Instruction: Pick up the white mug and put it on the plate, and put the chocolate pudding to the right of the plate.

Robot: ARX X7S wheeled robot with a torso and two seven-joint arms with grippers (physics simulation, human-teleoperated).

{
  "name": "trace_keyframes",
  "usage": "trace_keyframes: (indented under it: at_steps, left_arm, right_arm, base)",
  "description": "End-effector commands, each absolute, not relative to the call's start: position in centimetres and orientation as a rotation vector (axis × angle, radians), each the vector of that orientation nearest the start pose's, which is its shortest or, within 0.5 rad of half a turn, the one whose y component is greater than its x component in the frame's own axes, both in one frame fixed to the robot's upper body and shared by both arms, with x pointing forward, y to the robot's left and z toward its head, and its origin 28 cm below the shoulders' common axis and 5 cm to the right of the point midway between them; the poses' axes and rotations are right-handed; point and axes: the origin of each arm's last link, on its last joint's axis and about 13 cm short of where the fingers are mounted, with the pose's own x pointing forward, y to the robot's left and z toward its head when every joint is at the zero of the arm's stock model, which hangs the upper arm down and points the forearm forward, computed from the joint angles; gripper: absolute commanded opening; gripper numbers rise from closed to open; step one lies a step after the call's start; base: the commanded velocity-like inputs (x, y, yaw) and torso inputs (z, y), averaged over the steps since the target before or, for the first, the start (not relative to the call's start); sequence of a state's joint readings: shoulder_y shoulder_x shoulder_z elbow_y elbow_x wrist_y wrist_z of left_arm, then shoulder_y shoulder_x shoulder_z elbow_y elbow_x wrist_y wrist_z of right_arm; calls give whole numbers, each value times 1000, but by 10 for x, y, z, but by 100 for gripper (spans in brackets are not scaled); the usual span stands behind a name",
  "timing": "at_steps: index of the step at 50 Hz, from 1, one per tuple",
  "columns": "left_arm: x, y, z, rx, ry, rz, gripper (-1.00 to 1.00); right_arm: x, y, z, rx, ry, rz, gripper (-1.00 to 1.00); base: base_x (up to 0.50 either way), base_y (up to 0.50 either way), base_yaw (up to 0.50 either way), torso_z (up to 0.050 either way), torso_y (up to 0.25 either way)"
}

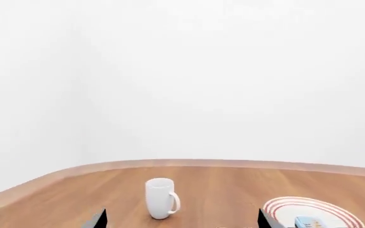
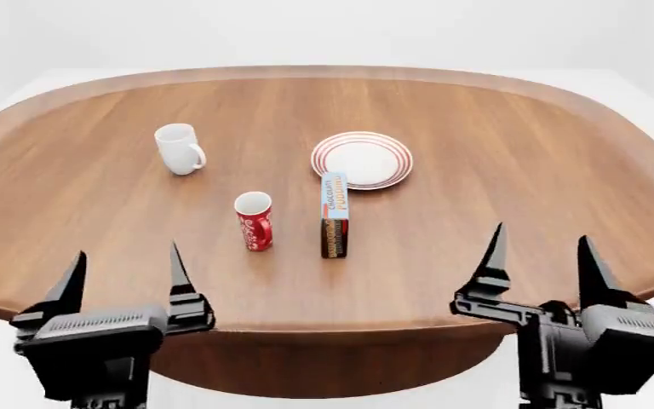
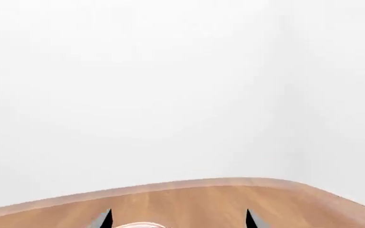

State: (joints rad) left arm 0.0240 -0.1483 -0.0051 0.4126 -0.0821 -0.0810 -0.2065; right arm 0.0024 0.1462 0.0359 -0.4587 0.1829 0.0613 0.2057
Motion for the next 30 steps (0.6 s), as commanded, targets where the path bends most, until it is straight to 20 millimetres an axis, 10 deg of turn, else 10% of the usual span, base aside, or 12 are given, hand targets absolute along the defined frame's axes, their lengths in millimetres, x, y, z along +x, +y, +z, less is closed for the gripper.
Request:
trace_keyframes:
  at_steps: [1, 30]
  left_arm:
    - [181, 249, 147, 67, -550, 281, 100]
    - [125, 282, 213, 157, -937, 590, 100]
  right_arm:
    - [180, -145, 173, 83, -737, -262, 100]
    - [136, -158, 225, 41, -1177, -248, 100]
  base:
    - [0, 0, 0, 0, 0]
    - [107, -12, 0, 0, 0]
